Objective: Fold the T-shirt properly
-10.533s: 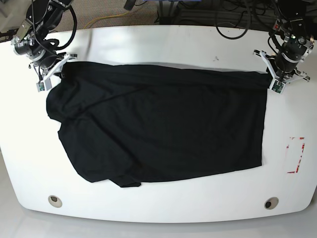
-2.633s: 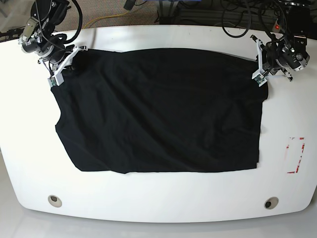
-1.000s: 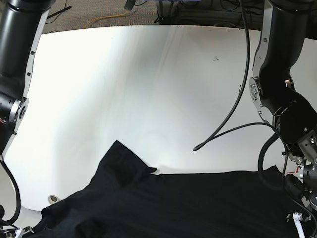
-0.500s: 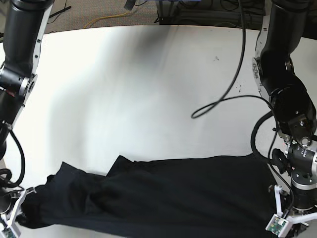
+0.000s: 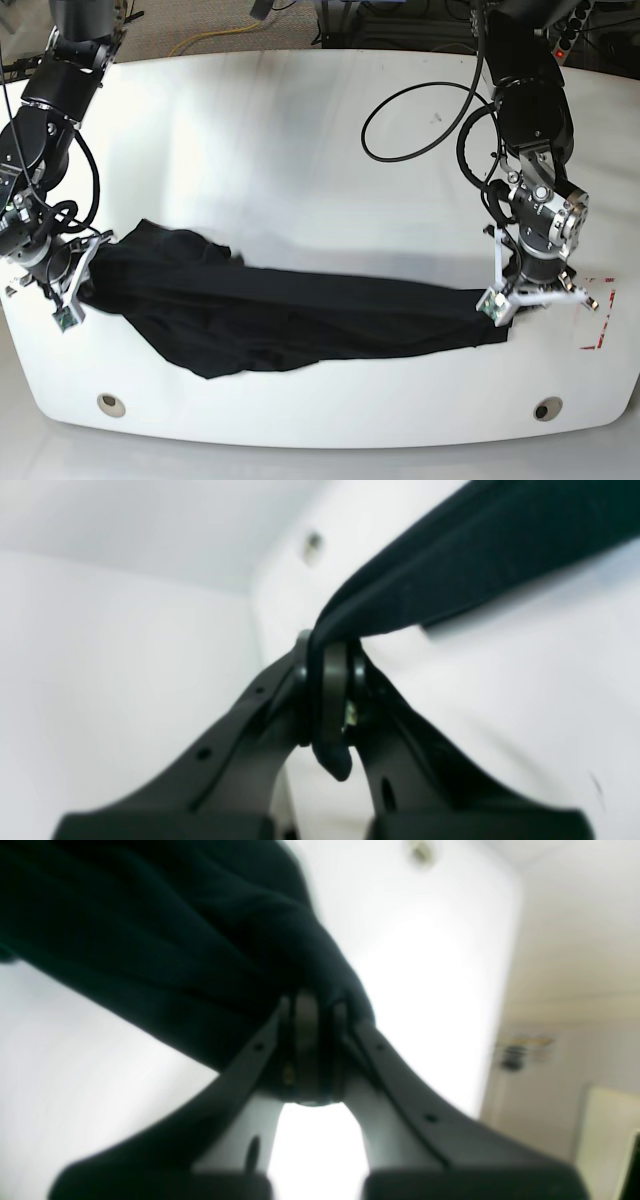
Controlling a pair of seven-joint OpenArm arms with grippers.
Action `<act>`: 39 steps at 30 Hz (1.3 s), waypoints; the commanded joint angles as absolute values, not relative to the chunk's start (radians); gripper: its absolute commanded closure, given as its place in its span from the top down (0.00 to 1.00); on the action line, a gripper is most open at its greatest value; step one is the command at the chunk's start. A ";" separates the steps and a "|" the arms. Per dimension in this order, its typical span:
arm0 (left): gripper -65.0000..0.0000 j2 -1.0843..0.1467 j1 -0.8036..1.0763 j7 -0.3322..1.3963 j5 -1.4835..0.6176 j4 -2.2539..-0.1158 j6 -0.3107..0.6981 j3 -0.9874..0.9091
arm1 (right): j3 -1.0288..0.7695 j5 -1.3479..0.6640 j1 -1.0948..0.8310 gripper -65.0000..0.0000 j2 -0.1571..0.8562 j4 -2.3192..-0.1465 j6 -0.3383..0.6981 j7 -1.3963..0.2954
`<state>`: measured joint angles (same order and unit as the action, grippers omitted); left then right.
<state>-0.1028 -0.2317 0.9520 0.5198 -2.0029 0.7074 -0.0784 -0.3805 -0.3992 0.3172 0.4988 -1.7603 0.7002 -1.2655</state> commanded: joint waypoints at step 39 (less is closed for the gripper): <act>0.00 -0.022 0.441 0.921 0.153 -2.018 0.698 -0.633 | -0.723 -0.489 -0.348 0.00 0.217 -1.963 0.698 -1.247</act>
